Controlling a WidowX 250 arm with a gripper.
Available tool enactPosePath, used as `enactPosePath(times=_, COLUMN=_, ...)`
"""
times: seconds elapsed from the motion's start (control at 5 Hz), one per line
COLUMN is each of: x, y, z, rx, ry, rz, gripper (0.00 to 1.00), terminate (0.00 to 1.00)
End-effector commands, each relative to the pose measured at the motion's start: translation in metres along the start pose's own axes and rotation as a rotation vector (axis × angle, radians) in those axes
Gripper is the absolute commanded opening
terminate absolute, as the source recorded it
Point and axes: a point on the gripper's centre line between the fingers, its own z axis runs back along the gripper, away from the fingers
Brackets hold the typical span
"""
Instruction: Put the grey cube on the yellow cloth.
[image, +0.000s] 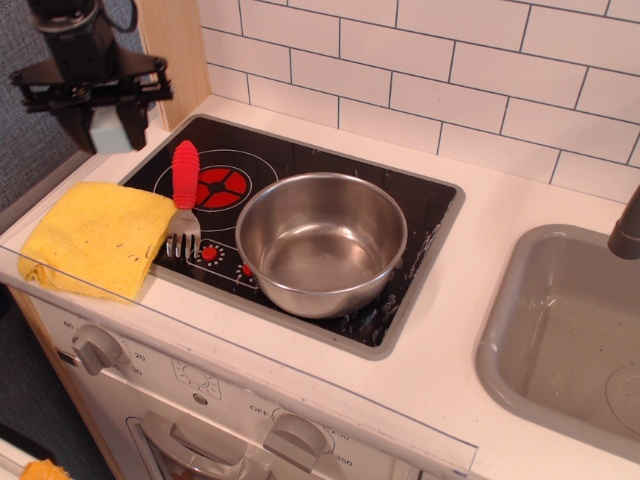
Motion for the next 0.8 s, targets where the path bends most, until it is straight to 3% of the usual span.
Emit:
enactPosePath(times=0.0, x=-0.021, y=0.01, z=-0.016, rx=0.031, ry=0.05, rz=-0.041, gripper=0.0, terminate=0.0)
enactPosePath(times=0.6, x=-0.012, y=0.028, z=-0.05, rx=0.031, ry=0.013, rz=-0.112, gripper=0.0, terminate=0.0)
